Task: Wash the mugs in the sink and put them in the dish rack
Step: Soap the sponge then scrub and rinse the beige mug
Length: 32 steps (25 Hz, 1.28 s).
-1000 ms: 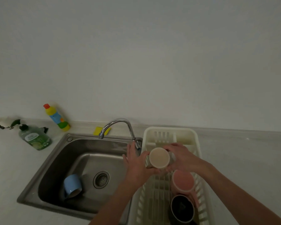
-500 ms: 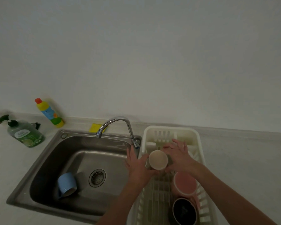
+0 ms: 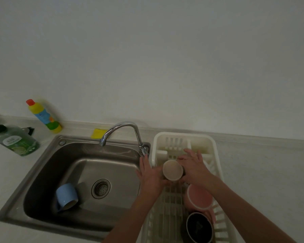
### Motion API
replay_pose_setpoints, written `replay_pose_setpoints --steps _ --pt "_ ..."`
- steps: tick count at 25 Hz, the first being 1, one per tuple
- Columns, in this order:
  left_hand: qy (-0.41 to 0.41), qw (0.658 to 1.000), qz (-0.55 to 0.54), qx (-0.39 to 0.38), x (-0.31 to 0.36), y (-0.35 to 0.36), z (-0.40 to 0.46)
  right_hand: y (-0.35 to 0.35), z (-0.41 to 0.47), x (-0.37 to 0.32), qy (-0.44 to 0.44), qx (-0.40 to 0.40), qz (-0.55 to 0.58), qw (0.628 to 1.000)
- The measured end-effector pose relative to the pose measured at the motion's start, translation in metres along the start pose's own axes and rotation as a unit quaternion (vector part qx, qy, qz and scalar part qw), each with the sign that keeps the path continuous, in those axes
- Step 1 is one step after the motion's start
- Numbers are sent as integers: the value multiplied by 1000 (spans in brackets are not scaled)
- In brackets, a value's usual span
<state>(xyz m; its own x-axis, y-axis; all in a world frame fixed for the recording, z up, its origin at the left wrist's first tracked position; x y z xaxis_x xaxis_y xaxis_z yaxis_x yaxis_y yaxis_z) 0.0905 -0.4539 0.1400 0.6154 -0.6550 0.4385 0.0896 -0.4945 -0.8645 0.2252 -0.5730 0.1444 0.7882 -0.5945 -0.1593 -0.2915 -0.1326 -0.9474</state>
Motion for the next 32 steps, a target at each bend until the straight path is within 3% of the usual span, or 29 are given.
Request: replay_pose_setpoints --steps 5,12,20,25,32 --pt "8 1000 8 3 -4 8 8 4 6 7 -13 15 -13 1000" --pt "30 997 -16 74 -15 28 13 1 -1 1 -29 -12 11 999" --pt "12 999 13 32 -8 -20 -30 -8 -20 -10 14 36 91 995" --pt "10 998 42 46 -45 -32 -56 -11 -41 -35 26 49 88 995" --pt "16 994 104 5 -122 -68 -87 -19 -68 -119 35 76 42 996"
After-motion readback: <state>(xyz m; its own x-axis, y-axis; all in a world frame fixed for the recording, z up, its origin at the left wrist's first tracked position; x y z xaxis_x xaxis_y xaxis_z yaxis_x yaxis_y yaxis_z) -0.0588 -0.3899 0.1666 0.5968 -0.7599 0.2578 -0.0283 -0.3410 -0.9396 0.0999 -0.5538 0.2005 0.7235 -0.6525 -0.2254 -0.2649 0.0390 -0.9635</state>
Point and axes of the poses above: each hand's wrist, its own z-axis towards the middle knuckle, its own y-axis out of the palm, x = y × z, the point moved 2 cm from there along z, towards the middle knuckle, and after that the axes turned 1 degree about x, right-handed, at the moved point
